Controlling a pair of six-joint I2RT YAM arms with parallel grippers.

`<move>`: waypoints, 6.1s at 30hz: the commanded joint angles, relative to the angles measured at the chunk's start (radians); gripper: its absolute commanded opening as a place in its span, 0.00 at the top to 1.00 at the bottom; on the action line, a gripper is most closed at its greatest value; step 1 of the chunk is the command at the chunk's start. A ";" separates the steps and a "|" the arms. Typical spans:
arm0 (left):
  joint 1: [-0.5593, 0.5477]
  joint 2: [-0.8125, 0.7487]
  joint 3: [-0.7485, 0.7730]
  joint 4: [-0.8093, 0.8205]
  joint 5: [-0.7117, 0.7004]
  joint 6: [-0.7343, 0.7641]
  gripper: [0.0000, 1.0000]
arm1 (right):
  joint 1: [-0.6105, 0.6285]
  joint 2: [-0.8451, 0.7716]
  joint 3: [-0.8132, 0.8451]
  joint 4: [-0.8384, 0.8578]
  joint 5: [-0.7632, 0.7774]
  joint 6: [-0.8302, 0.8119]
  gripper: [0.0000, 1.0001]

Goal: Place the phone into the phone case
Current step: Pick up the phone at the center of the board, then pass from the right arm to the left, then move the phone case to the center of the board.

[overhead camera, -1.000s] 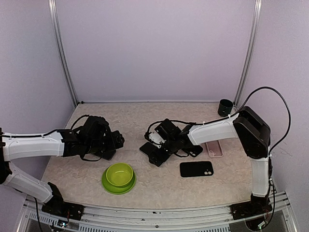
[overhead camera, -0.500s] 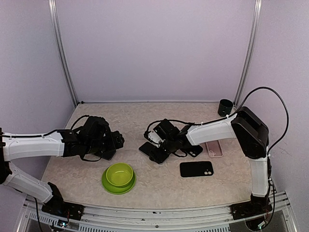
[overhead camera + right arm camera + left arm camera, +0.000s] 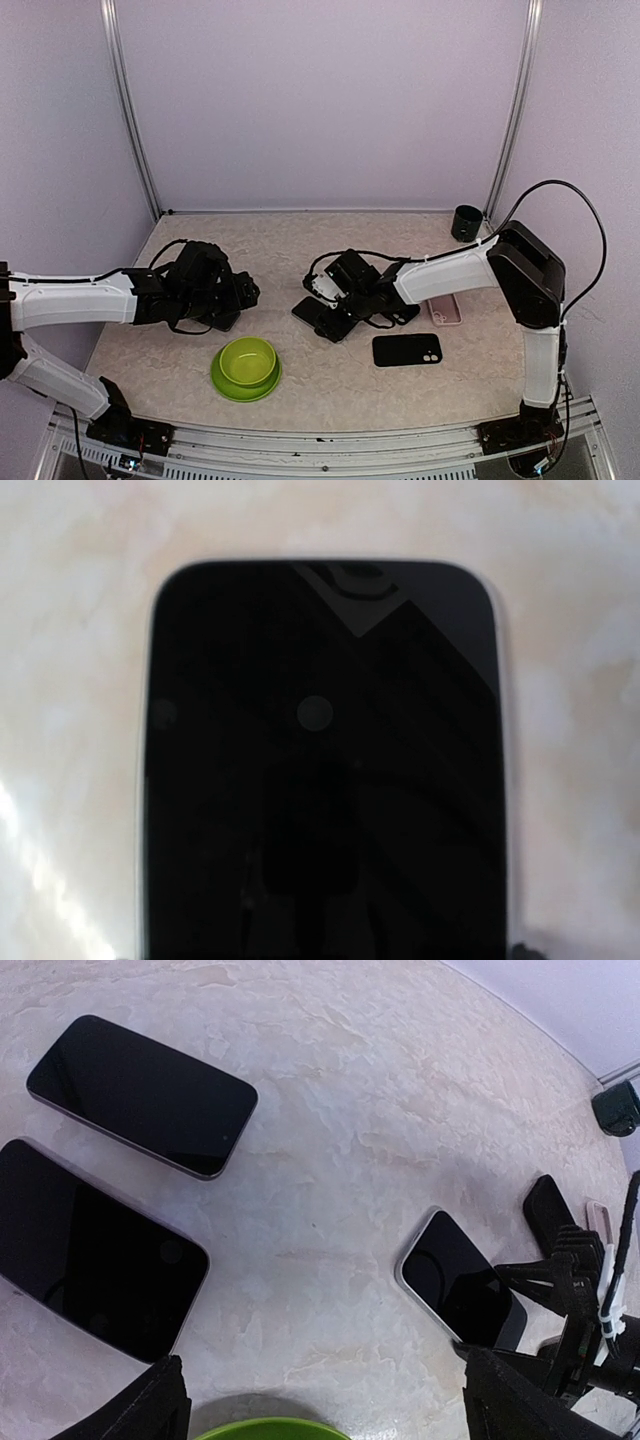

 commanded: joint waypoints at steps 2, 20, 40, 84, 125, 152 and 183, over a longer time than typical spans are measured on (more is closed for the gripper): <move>-0.004 0.024 0.015 0.035 0.030 0.002 0.07 | -0.005 -0.096 -0.066 0.013 -0.004 -0.034 0.50; -0.008 0.061 0.005 0.177 0.202 0.061 0.09 | 0.030 -0.406 -0.345 0.310 -0.039 -0.121 0.50; -0.078 0.130 0.054 0.314 0.408 0.149 0.12 | 0.138 -0.530 -0.444 0.408 -0.023 -0.209 0.48; -0.078 0.188 0.024 0.548 0.778 0.115 0.71 | 0.198 -0.593 -0.529 0.504 0.079 -0.354 0.49; -0.066 0.091 -0.048 0.625 0.700 0.131 1.00 | 0.052 -0.722 -0.552 0.392 0.462 0.031 0.02; -0.060 0.093 -0.072 0.627 0.625 0.118 1.00 | -0.045 -0.720 -0.574 -0.190 0.524 0.710 0.04; -0.062 0.173 -0.010 0.613 0.613 0.095 1.00 | -0.163 -0.754 -0.800 -0.037 0.153 0.822 0.04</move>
